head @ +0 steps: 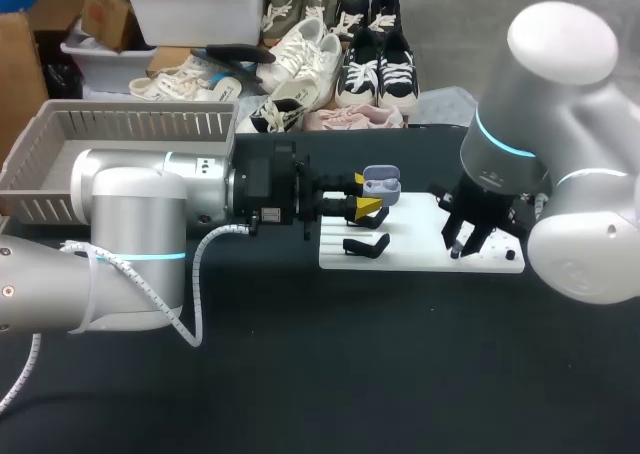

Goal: Pick up each earbud case from the left stands, insert the matching earbuds, close the lid, and place the case in the box.

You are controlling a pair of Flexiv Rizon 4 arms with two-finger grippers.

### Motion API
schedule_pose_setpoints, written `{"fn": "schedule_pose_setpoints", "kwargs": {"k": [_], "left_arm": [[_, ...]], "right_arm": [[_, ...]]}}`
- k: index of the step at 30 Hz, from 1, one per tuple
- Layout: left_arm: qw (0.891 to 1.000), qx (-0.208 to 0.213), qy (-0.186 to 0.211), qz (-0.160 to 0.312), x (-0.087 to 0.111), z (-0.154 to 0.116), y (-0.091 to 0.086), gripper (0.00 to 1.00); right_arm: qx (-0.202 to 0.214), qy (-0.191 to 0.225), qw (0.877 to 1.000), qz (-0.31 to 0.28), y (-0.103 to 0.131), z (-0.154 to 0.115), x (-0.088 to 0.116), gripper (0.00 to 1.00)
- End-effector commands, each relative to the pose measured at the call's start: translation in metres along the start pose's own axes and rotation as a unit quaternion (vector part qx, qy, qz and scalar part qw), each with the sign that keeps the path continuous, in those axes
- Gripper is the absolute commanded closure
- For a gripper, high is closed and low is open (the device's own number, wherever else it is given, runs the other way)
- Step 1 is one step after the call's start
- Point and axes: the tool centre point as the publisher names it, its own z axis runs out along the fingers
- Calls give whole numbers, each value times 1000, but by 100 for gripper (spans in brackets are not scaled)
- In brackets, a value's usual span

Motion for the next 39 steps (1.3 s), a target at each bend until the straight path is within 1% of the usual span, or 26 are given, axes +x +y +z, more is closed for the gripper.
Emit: {"fn": "schedule_pose_setpoints", "kwargs": {"k": [1, 10, 17, 22, 28, 35, 36, 39], "left_arm": [[1000, -2, -1, 1, 0, 0, -1, 100], [1000, -2, -1, 1, 0, 0, -1, 100], [1000, -2, -1, 1, 0, 0, -1, 100], [1000, -2, -1, 1, 0, 0, -1, 100], [1000, -2, -1, 1, 0, 0, -1, 100], [1000, -2, -1, 1, 0, 0, -1, 100], [1000, -2, -1, 1, 0, 0, -1, 100], [1000, -2, -1, 1, 0, 0, -1, 100]], "right_arm": [[-5, -8, 1000, 3, -5, -12, 3, 100], [-29, -21, 999, 8, -9, -44, 3, 100], [-58, -24, 998, 7, -10, -81, -2, 100], [-83, -25, 996, -9, -4, -110, -4, 100], [-111, -17, 993, -40, 11, -145, -4, 100], [-112, 18, 986, -120, 39, -176, 3, 100], [-110, 29, 985, -132, 43, -179, 4, 100], [-105, 35, 981, -159, 56, -184, 8, 100]]}}
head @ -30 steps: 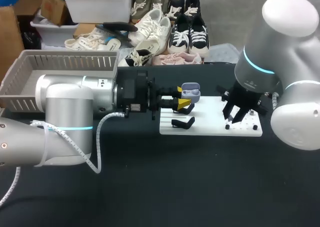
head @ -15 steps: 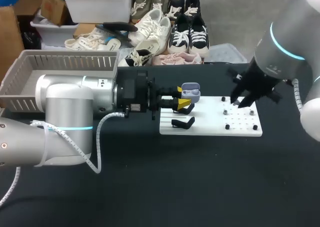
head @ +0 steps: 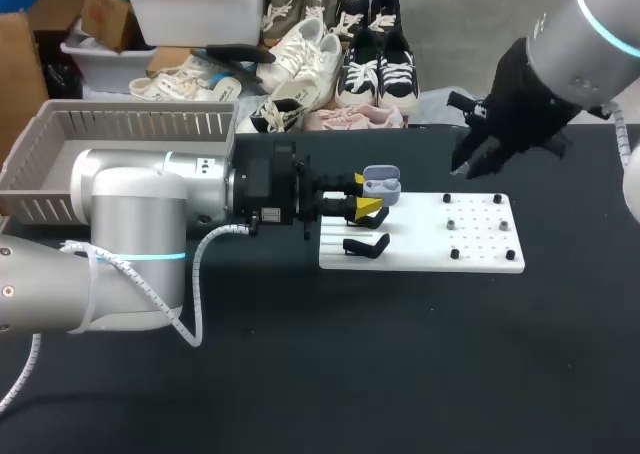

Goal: Pick up each earbud case from the left stands, insert the matching earbuds, close the lid, and place the case in the box.

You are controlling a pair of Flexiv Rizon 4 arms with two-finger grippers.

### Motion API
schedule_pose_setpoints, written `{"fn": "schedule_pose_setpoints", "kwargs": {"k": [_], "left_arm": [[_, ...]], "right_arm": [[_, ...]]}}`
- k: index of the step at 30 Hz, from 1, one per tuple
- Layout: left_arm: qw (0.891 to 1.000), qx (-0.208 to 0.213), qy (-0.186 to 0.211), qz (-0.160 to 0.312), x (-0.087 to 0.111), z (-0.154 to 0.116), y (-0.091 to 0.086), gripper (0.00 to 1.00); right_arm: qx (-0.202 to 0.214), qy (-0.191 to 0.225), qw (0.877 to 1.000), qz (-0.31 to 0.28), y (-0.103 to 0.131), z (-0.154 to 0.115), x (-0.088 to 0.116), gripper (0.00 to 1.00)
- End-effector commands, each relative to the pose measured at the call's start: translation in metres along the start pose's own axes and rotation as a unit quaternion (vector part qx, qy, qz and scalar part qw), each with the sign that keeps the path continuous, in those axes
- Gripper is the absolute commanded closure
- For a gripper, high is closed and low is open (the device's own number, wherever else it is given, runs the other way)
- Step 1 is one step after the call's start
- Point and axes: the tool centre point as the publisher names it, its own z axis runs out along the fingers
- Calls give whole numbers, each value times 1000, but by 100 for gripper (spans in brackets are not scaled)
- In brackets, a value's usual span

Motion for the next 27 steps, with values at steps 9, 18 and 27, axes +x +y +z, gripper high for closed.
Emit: {"fn": "schedule_pose_setpoints", "kwargs": {"k": [9, 18, 27], "left_arm": [[1000, -2, -1, 1, 0, 0, -1, 100], [1000, -2, -1, 1, 0, 0, -1, 100], [1000, -2, -1, 1, 0, 0, -1, 100]], "right_arm": [[37, 83, 992, -84, 53, 0, -2, 100], [52, 118, 983, -134, 75, 14, 5, 100], [72, 144, 976, -149, 83, 30, 8, 100]]}}
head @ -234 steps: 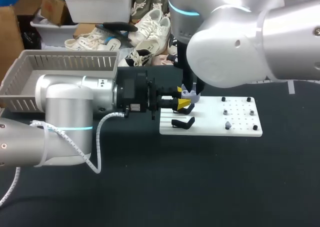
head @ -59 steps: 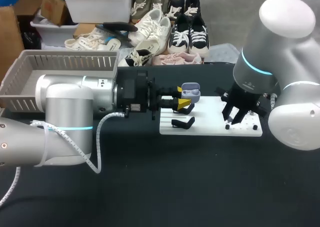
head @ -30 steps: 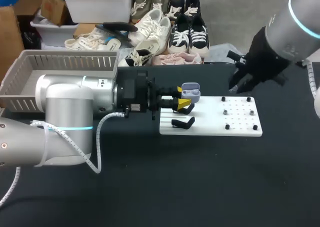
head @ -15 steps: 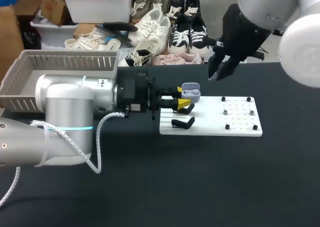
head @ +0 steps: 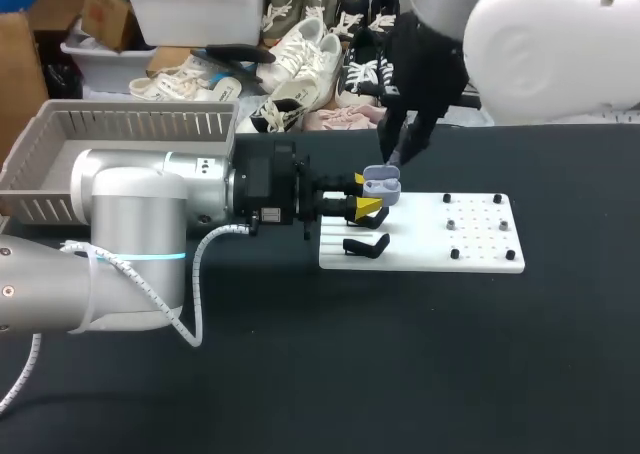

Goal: Pick up each earbud case from the left stands, insert the matching earbuds, close the lid, and place the case in the box.

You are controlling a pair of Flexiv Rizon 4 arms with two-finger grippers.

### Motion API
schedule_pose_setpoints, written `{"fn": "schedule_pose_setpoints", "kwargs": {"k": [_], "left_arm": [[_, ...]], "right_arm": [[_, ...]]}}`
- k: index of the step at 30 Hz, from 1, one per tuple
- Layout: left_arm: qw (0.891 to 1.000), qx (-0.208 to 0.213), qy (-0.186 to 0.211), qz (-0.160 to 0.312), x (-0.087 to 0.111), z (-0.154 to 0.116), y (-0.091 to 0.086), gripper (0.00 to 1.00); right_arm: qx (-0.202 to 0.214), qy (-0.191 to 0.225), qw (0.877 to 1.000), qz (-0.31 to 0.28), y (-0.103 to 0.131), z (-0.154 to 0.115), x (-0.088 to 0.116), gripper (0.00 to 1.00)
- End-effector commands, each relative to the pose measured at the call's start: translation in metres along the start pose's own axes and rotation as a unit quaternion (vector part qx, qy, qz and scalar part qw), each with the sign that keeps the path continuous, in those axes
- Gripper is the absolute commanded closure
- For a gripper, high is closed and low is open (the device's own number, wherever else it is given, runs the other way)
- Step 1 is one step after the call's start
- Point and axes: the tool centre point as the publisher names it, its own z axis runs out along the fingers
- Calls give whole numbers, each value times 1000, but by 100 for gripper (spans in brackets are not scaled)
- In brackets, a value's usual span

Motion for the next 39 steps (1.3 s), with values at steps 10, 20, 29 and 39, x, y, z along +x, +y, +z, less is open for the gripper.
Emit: {"fn": "schedule_pose_setpoints", "kwargs": {"k": [10, 20, 29, 39], "left_arm": [[1000, -2, -1, 1, 0, 0, -1, 100], [1000, -2, -1, 1, 0, 0, -1, 100], [1000, -2, -1, 1, 0, 0, -1, 100], [1000, -2, -1, 1, 0, 0, -1, 100]], "right_arm": [[22, 50, 998, 9, 4, 16, -8, 100], [22, 50, 998, 9, 4, 16, -8, 100], [27, 23, 999, -4, 8, 21, -9, 100], [25, -13, 999, -29, 9, 26, -9, 100]]}}
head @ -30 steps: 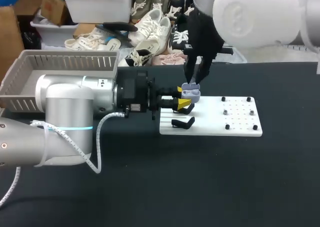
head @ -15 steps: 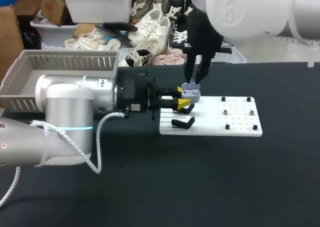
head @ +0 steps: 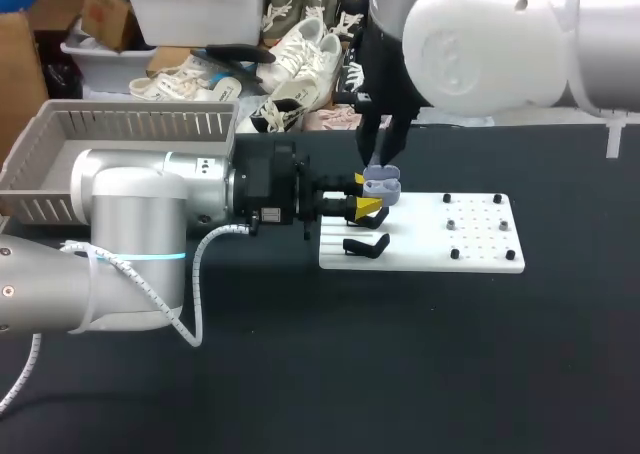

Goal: Pick up each earbud case from the left stands, insert the matching earbuds, close the lid, and place the case in the box.

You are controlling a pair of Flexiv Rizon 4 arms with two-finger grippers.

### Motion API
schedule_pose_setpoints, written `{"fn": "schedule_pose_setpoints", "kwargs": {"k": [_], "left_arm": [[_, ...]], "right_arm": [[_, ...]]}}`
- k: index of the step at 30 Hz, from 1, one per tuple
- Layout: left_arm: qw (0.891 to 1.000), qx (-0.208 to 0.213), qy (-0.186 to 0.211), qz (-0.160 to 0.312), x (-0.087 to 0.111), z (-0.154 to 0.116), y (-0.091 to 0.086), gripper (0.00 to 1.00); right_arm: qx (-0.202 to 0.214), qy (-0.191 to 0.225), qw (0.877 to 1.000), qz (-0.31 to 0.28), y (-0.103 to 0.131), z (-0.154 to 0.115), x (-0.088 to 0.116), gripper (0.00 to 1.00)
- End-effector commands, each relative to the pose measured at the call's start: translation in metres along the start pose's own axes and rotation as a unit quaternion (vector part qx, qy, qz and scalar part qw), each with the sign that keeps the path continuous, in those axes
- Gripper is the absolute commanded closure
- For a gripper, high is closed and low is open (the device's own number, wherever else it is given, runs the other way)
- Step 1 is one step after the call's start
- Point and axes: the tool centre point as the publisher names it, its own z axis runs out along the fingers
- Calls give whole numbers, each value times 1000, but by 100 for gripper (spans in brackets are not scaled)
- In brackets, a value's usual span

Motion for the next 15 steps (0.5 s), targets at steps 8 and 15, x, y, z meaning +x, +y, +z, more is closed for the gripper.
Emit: {"fn": "schedule_pose_setpoints", "kwargs": {"k": [8, 15], "left_arm": [[1000, -2, -1, 1, 0, 0, -1, 100], [1000, -2, -1, 1, 0, 0, -1, 100]], "right_arm": [[2, -27, 1000, -16, -5, 3, 11, 100], [8, -29, 999, -24, -3, 5, 14, 100]]}}
